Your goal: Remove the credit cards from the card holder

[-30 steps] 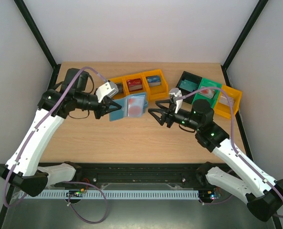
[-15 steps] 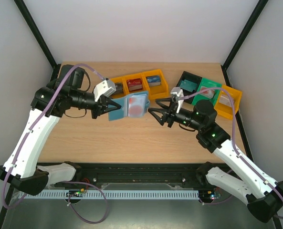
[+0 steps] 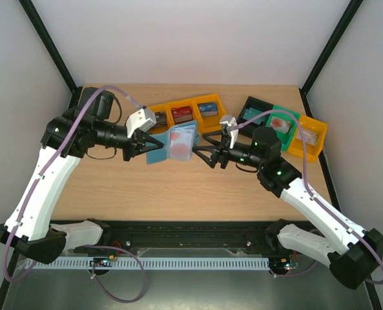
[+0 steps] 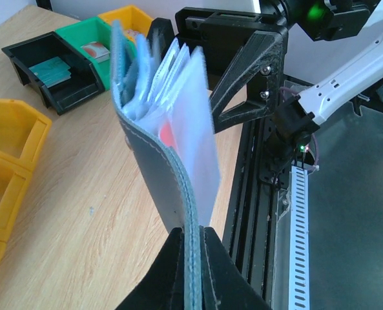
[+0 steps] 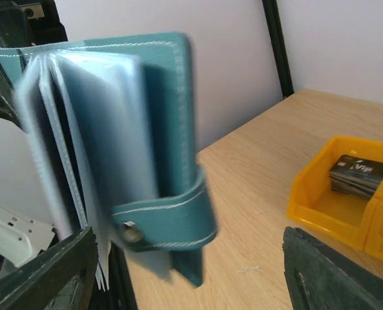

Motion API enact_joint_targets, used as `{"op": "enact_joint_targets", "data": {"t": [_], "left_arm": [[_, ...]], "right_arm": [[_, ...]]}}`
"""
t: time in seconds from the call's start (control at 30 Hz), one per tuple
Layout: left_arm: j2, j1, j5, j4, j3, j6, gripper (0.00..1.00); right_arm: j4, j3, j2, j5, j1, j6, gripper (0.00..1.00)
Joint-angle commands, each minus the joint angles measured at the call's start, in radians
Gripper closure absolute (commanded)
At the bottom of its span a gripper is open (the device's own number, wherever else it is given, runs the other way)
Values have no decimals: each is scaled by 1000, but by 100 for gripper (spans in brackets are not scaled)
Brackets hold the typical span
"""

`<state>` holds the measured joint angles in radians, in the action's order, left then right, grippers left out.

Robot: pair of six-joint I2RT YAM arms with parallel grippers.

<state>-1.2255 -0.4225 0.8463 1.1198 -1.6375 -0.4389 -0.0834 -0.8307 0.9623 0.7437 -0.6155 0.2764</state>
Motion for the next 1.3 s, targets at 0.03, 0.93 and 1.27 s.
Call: {"op": "enact_joint_targets", "data": {"t": [0.03,0.93,1.27], "left_arm": [[4,-1,44,-2,-28,-8,98],[34,2,37,19,-29,-28,98],[29,2,40,12,-18,-27,98]], "right_arm": [[-37,-49,19,98,-16,22,19],[159,-101,-50,-29,-20,-124,11],[151,-80,-63,68,-20,-139,11]]}}
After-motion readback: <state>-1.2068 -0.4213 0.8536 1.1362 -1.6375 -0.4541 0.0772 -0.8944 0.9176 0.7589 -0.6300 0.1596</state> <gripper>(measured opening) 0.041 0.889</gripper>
